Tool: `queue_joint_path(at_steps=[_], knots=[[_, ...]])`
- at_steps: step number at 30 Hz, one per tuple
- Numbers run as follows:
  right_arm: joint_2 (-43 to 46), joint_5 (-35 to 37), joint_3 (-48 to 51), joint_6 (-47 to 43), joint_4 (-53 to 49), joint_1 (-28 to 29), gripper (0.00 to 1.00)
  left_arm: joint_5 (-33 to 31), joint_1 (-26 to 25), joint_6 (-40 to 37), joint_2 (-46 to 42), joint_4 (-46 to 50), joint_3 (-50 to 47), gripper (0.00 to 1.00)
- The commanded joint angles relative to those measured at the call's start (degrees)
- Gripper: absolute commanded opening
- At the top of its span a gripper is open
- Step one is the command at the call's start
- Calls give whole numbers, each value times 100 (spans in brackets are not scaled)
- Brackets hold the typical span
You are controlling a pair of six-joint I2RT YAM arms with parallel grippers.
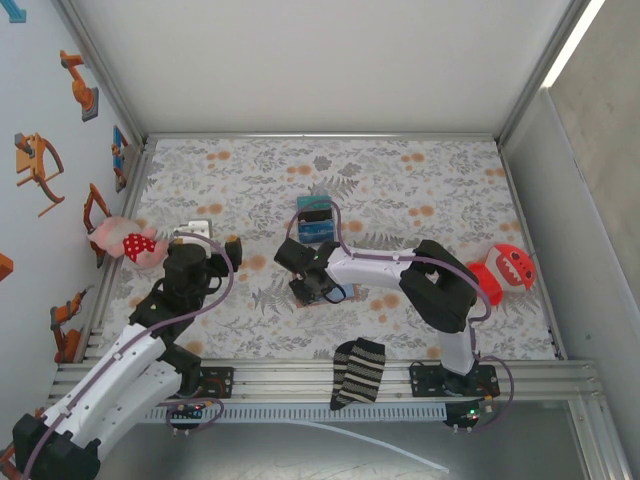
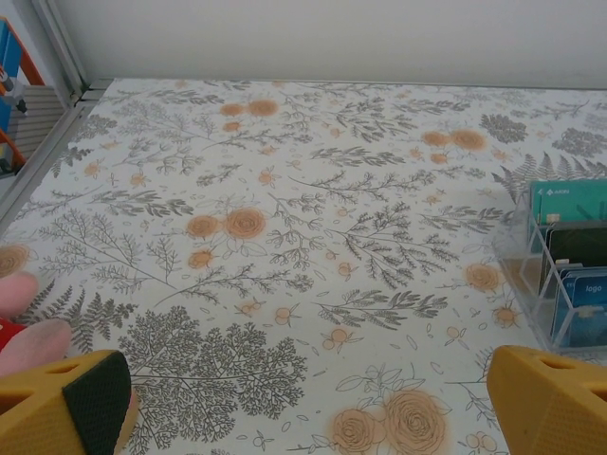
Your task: Take the credit cards out of the card holder
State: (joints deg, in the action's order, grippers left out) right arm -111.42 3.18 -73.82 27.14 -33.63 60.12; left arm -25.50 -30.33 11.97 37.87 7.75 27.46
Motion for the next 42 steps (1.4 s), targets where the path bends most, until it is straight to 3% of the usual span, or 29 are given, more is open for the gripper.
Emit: queue_joint_path(at_steps=[1, 12, 16, 26, 42], knots=[[-66, 152, 150, 67, -175, 13, 28, 148, 12, -50, -69, 125, 263, 97], [378, 556, 116, 178, -297, 17, 27, 484, 10, -89, 33, 145, 512, 97], [513, 772, 96, 201, -434, 9, 33, 519, 14, -89, 79, 131, 574, 97], [636, 1137, 166, 257, -684, -51, 36, 577, 6, -85, 101, 165, 646, 97], [1226, 1273, 737, 437, -726, -465, 37, 683, -216, -337, 386, -7, 646, 97]])
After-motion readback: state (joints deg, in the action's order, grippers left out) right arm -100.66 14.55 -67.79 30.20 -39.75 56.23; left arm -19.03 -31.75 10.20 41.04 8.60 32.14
